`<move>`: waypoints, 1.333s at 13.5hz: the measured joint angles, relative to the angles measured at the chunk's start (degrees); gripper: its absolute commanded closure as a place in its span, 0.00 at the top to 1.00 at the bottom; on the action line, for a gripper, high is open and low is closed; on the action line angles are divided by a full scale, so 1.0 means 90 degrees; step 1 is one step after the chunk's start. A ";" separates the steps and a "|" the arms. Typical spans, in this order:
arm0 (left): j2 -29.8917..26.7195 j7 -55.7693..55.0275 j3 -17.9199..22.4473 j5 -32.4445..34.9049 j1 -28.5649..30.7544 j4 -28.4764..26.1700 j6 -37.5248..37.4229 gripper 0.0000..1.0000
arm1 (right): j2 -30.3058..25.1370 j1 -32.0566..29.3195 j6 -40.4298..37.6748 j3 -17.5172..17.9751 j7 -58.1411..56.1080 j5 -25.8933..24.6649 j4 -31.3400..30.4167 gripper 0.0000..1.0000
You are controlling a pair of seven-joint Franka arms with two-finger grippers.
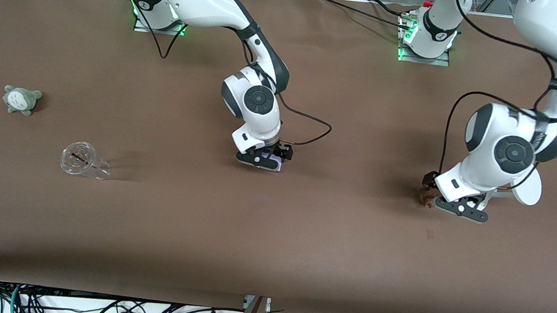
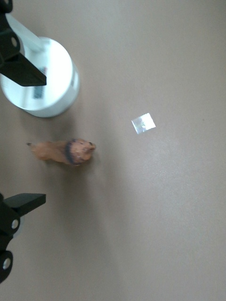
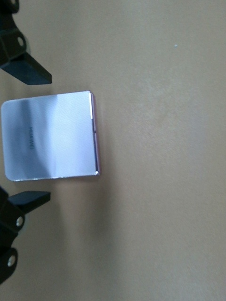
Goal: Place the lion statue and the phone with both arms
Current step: 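Lower the lion beside the lamp while the right gripper grasps the phone, then raise the left gripper to rest while the right gripper carries the phone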
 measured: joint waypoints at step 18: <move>-0.2268 -0.0053 -0.0023 -0.0604 0.0219 0.1417 -0.3623 1.00 | 0.0216 0.0112 0.0048 -0.0012 -0.0062 -0.0005 0.0003 0.37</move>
